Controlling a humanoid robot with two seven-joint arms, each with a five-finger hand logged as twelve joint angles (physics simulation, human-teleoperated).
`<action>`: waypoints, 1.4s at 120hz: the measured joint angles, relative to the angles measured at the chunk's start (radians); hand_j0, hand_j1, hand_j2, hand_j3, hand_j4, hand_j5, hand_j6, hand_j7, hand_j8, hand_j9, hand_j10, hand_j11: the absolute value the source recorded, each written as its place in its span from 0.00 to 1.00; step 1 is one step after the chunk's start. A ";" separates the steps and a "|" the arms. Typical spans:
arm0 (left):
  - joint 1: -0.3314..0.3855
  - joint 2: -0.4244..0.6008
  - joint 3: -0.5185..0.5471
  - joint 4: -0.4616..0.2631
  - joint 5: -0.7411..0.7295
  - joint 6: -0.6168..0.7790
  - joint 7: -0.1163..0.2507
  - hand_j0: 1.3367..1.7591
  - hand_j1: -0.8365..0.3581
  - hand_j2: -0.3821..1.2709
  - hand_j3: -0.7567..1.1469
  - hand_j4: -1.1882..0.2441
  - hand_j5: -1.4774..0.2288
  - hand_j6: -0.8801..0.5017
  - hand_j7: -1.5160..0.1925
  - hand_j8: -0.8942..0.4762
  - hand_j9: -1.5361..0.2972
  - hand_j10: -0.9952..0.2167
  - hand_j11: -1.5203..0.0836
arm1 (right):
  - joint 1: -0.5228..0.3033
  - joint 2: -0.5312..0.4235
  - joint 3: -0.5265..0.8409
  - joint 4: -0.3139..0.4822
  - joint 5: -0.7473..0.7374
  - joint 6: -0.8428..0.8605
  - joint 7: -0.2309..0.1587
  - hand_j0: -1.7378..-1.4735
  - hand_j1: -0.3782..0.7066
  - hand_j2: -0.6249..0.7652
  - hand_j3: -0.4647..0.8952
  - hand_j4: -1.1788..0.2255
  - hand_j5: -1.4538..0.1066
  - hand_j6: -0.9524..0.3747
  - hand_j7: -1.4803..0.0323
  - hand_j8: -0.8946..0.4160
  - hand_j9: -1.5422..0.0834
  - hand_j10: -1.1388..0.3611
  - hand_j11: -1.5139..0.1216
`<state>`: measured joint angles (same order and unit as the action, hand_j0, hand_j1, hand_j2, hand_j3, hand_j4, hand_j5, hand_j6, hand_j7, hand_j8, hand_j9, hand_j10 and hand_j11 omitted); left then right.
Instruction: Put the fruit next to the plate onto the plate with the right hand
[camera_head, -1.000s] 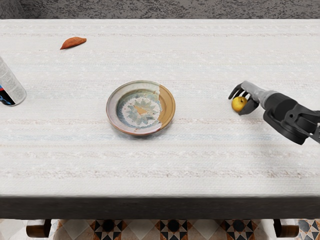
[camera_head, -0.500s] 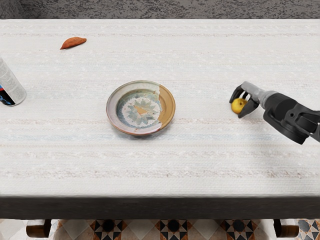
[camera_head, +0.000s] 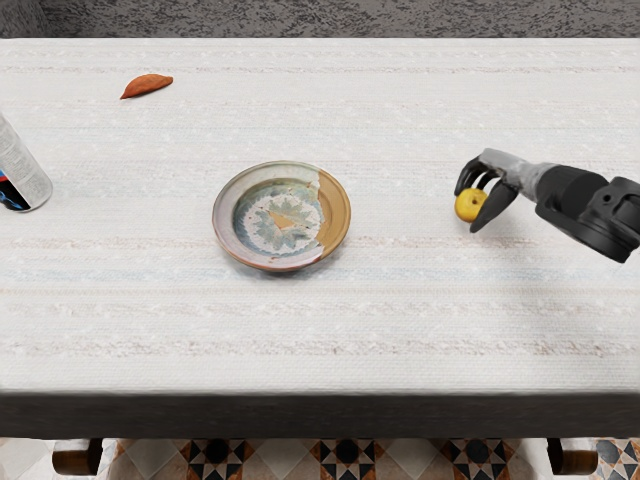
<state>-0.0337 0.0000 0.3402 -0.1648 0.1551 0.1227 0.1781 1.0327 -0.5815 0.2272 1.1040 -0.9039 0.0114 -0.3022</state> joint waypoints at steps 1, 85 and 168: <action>0.000 0.000 0.000 0.000 0.000 0.000 0.000 0.76 0.99 0.23 0.40 0.83 0.87 0.64 0.89 0.65 0.84 0.82 0.95 | 0.000 -0.001 0.004 0.002 0.003 0.005 0.000 0.33 0.48 0.60 0.34 0.28 0.26 0.31 0.30 0.30 0.29 0.23 0.26; 0.000 0.000 0.000 0.000 0.000 0.000 0.000 0.76 0.99 0.23 0.40 0.83 0.87 0.64 0.89 0.65 0.84 0.82 0.95 | 0.070 0.100 0.158 0.059 0.236 0.247 0.001 0.33 0.54 0.68 0.34 0.30 0.23 0.34 0.29 0.35 0.28 0.27 0.25; 0.000 0.000 0.000 0.000 0.000 0.000 0.000 0.76 0.99 0.23 0.40 0.83 0.87 0.64 0.89 0.65 0.84 0.82 0.95 | 0.113 0.432 0.151 -0.110 0.174 0.242 0.019 0.32 0.53 0.66 0.34 0.30 0.23 0.35 0.28 0.34 0.27 0.27 0.23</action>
<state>-0.0337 0.0000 0.3404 -0.1650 0.1550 0.1227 0.1779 1.1456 -0.1494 0.3778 0.9940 -0.7298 0.2535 -0.2834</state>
